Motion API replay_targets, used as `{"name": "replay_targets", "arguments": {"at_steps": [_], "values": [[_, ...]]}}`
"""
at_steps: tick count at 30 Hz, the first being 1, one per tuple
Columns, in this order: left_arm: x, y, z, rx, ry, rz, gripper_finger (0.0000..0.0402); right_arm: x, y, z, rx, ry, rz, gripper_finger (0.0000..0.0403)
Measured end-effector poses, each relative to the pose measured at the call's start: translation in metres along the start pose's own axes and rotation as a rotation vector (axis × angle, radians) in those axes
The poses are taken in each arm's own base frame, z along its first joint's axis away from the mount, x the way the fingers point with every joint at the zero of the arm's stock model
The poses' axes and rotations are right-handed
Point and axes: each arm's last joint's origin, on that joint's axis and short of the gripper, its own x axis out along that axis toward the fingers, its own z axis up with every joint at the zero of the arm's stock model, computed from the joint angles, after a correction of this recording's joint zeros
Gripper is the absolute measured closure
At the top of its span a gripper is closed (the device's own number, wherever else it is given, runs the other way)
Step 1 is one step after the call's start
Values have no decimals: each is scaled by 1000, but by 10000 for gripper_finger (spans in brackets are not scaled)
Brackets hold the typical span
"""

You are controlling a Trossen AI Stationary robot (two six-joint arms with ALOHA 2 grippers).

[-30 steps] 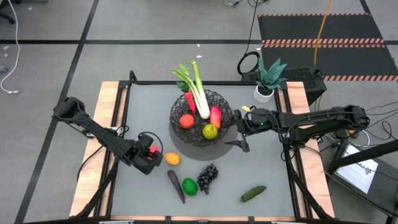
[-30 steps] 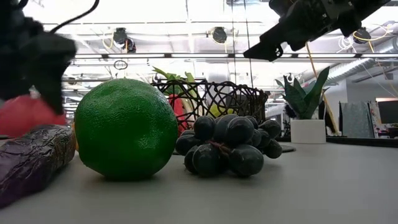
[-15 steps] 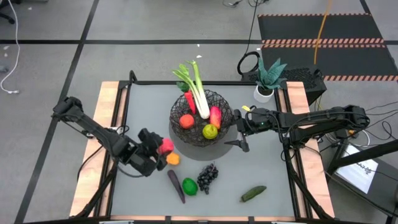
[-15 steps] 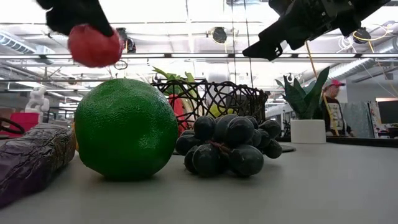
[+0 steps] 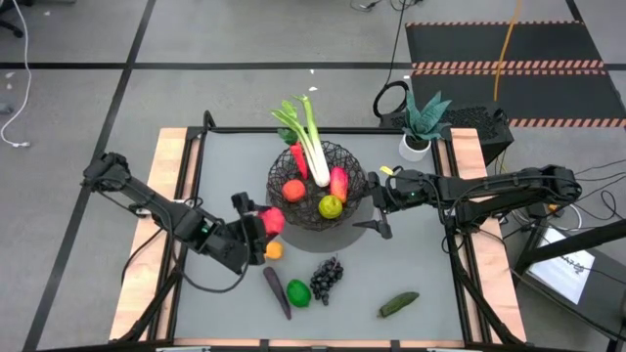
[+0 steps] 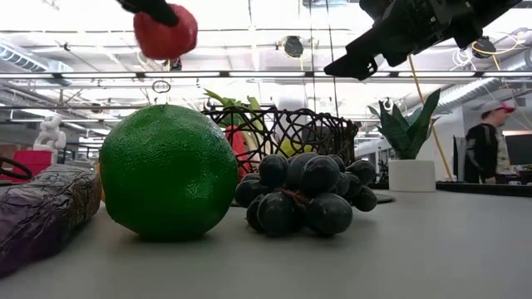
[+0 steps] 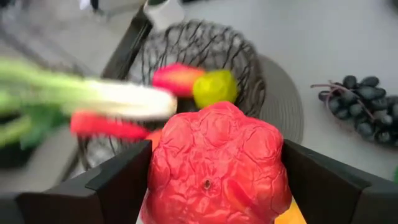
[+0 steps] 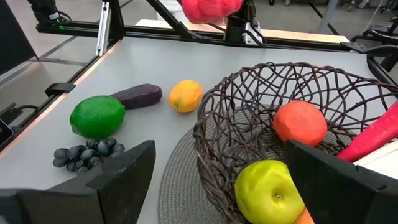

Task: Build produce basket
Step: Put the red pumpkin into the black woven basket

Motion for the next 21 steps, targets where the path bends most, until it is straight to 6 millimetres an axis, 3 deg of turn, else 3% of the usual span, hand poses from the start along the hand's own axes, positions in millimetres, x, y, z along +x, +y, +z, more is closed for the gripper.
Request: {"name": "replay_targets", "arguments": {"at_steps": [6, 9, 14, 21], "values": [[-1, -3, 14, 262, -114, -13, 66, 0, 0, 0, 0, 2, 0, 55], [0, -4, 20, 314, -161, -8, 66, 0, 0, 0, -5, 4, 0, 55], [0, -3, 27, 279, -207, -1, 66, 0, 0, 0, -8, 4, 1, 55], [10, 12, 39, -14, -256, 38, 66, 0, 0, 0, -13, 4, 0, 55]]}}
